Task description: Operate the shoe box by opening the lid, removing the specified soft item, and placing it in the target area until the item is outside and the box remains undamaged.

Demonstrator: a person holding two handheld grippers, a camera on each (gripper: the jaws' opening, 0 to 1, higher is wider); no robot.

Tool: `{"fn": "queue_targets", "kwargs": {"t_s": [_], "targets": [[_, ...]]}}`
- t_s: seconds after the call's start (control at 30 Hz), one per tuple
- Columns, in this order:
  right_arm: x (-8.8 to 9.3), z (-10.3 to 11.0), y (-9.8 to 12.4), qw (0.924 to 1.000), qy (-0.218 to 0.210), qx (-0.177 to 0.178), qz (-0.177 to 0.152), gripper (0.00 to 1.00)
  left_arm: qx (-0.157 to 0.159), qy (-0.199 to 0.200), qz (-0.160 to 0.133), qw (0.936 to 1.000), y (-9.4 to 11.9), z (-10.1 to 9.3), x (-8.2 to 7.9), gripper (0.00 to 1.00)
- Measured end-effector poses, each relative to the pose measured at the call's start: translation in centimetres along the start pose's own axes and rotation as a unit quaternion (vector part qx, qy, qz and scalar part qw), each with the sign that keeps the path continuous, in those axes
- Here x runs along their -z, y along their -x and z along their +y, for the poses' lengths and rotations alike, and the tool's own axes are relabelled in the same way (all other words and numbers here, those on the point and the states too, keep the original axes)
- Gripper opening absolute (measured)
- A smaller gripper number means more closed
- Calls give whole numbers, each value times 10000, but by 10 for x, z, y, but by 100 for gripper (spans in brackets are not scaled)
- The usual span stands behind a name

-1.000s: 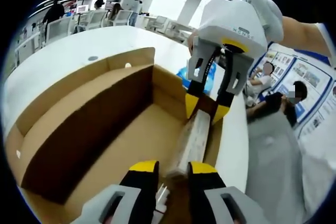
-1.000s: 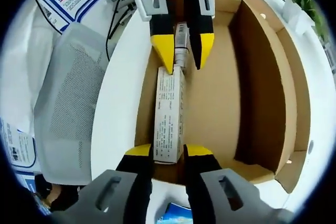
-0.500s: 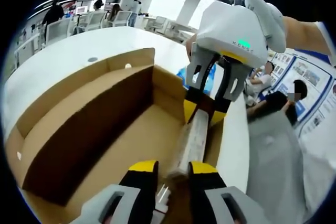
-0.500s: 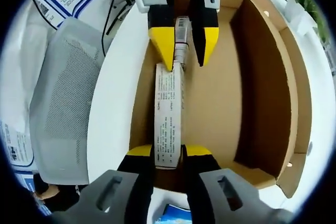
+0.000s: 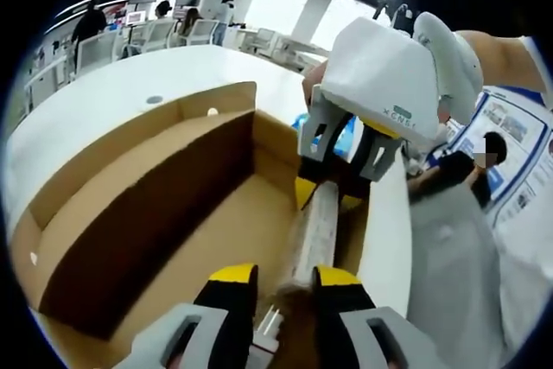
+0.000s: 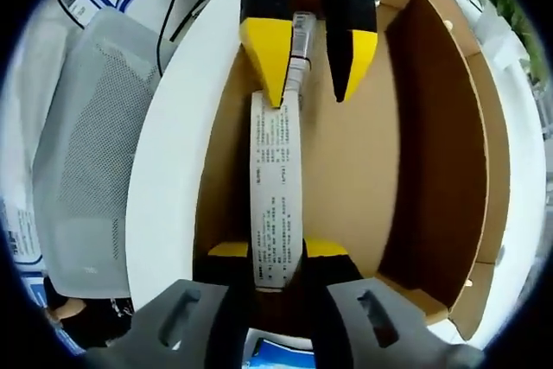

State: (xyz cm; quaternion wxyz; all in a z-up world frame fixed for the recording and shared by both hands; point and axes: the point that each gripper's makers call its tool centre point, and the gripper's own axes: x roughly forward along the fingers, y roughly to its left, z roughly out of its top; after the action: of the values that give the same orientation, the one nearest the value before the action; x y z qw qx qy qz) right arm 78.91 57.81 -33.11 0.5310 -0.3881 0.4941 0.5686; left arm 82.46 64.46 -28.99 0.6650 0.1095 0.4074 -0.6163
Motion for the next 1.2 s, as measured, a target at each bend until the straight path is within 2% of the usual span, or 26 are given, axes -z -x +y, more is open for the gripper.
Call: {"fn": "queue_targets", "kwargs": {"t_s": [0.47, 0.8, 0.97, 1.1, 1.2], "targets": [[-3, -5, 3, 9998, 27, 180, -113, 18, 2, 34, -83, 10000, 11, -7, -4, 29], [-9, -10, 17, 9991, 32, 378, -198, 18, -102, -50, -242, 9996, 26, -18, -12, 34], [-16, -9, 30, 9984, 45, 477, -291, 18, -276, -203, -432, 9985, 35, -18, -13, 36], [-20, -10, 44, 9975, 57, 600, -356, 18, -453, -249, -825, 9952, 52, -22, -25, 40], [-23, -10, 55, 9967, 38, 687, -439, 18, -547, -195, -1014, 9932, 60, -22, -30, 43]]}}
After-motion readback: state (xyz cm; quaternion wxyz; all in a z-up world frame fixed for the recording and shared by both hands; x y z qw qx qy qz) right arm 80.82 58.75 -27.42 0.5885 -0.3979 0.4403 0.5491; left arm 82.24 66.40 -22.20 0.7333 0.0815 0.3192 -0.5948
